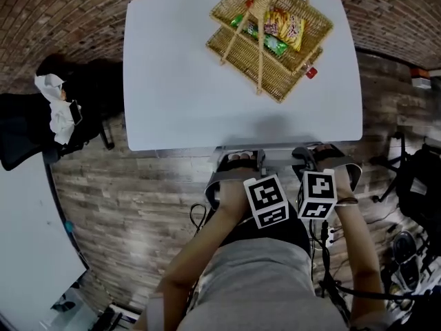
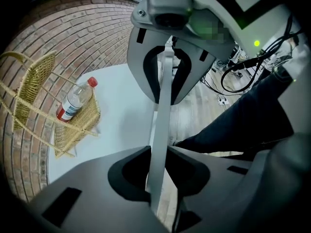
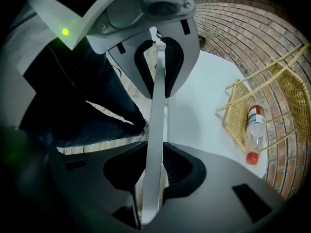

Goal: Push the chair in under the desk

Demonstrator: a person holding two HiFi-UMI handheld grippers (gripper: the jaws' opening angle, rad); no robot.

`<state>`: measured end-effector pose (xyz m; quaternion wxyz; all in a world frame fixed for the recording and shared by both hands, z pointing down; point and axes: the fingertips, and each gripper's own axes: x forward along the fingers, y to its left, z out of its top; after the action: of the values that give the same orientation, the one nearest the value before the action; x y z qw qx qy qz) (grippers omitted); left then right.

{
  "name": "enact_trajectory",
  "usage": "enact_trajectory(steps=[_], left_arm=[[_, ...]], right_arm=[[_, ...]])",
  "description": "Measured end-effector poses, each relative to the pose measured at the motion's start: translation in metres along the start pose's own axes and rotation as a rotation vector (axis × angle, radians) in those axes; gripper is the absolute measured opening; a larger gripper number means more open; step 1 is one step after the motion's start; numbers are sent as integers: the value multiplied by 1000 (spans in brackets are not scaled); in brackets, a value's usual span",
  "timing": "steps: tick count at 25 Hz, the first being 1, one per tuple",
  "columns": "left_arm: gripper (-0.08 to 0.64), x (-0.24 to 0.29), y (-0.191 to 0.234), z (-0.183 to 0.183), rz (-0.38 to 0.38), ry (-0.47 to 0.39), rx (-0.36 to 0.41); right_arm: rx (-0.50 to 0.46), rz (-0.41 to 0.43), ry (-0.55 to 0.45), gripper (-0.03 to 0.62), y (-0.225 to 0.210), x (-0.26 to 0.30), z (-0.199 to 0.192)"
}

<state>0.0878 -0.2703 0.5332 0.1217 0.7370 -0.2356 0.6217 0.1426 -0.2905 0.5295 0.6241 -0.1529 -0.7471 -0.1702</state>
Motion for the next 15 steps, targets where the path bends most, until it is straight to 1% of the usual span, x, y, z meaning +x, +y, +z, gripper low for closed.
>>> enact_trajectory(steps=[6, 10, 12, 13, 14, 15], left_arm=[[95, 1, 1, 4, 4, 11, -16], [103, 1, 2, 4, 15, -38, -45], [107, 0, 1, 5, 33, -72, -42], [109, -2, 2, 6, 42, -99, -44], [114, -4, 1, 9, 44, -135, -55], [128, -7, 0, 12, 36, -180, -75]], right_arm=[[-30, -1, -4, 94, -1, -2, -4], [-51, -39, 6, 98, -1, 0, -5], [-37, -55, -5, 105, -1, 1, -4], [-24, -59, -15, 124, -1, 2, -3], [-10, -58, -28, 160, -1, 3, 0], [3, -55, -44, 210, 0, 3, 4]])
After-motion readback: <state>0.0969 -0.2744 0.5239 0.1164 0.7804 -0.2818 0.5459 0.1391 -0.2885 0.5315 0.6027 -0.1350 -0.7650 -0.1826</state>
